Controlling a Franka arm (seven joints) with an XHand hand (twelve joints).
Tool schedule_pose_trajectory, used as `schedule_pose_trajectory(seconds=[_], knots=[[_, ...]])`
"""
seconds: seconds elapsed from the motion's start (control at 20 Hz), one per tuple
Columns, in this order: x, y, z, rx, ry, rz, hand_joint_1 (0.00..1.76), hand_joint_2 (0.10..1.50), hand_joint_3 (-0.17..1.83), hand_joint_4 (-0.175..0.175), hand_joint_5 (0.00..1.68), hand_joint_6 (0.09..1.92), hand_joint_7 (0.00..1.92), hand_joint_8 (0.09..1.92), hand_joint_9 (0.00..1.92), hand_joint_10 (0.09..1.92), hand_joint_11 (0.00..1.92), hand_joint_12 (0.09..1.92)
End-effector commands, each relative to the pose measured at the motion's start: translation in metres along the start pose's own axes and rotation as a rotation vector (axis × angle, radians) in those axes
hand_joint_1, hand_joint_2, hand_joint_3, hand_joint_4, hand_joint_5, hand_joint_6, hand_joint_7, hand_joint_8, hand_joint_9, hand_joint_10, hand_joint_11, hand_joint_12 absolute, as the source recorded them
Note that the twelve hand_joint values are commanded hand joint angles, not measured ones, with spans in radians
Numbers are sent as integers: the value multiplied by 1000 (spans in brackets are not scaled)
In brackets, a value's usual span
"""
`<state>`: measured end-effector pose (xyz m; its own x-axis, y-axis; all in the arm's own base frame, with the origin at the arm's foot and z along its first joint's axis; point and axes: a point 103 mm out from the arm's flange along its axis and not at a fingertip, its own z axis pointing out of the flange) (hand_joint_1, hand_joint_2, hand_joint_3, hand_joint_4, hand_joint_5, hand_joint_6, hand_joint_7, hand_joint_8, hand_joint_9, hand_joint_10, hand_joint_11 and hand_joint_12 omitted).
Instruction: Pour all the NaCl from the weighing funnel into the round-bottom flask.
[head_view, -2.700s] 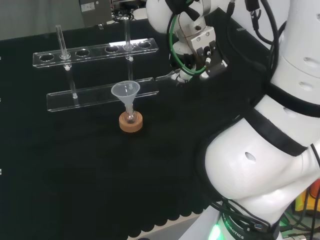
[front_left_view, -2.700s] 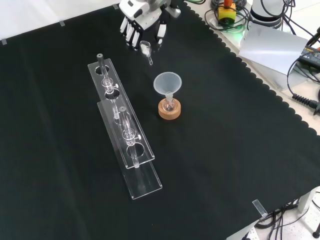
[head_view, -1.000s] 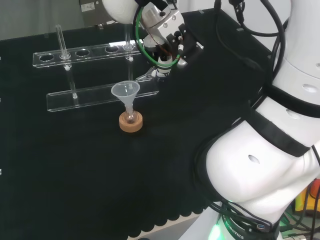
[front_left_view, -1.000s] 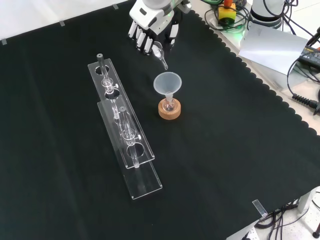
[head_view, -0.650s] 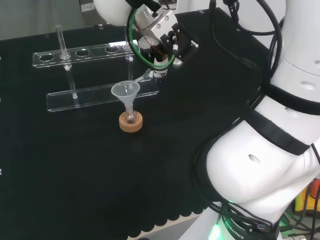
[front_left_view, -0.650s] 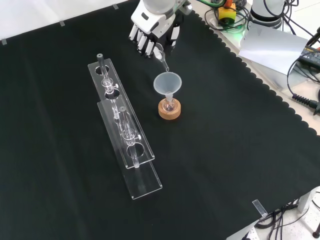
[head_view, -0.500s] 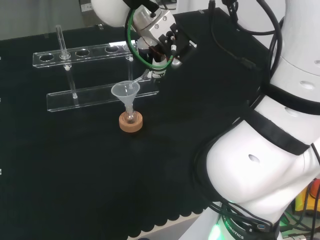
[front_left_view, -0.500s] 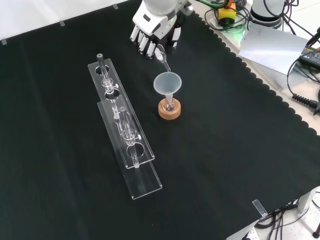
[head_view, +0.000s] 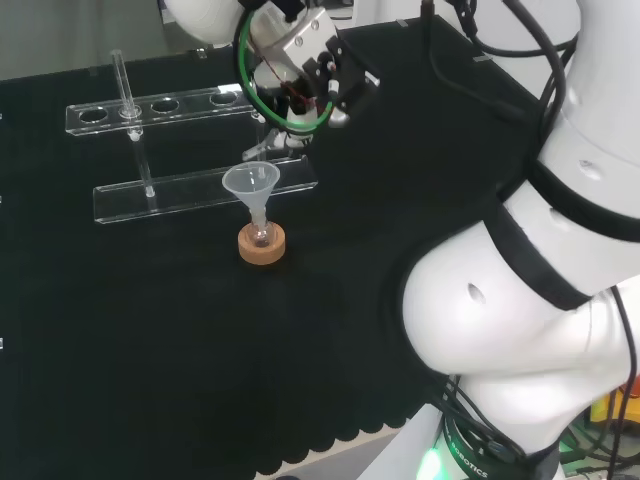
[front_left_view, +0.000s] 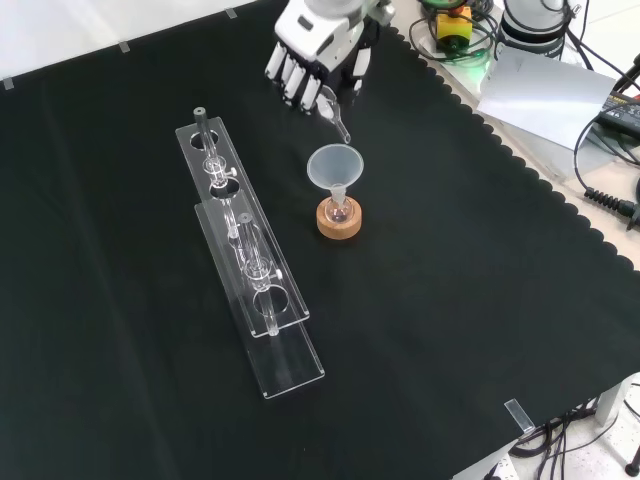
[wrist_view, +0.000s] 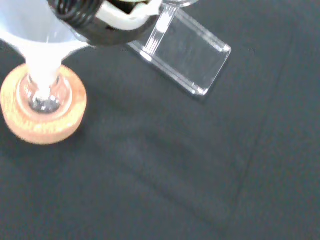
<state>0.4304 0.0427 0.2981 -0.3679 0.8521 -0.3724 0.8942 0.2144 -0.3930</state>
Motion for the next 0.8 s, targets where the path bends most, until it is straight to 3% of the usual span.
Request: schedule_pose_trajectory(seconds=[0.05, 0.8], knots=[[-4, 9, 22, 100, -99, 36, 1069, 816, 482, 175, 1114, 882, 725, 619, 1019, 376, 678, 1170], [-6, 10, 25, 104, -83, 33, 1068, 814, 487, 175, 1114, 885, 722, 619, 1019, 375, 676, 1172]])
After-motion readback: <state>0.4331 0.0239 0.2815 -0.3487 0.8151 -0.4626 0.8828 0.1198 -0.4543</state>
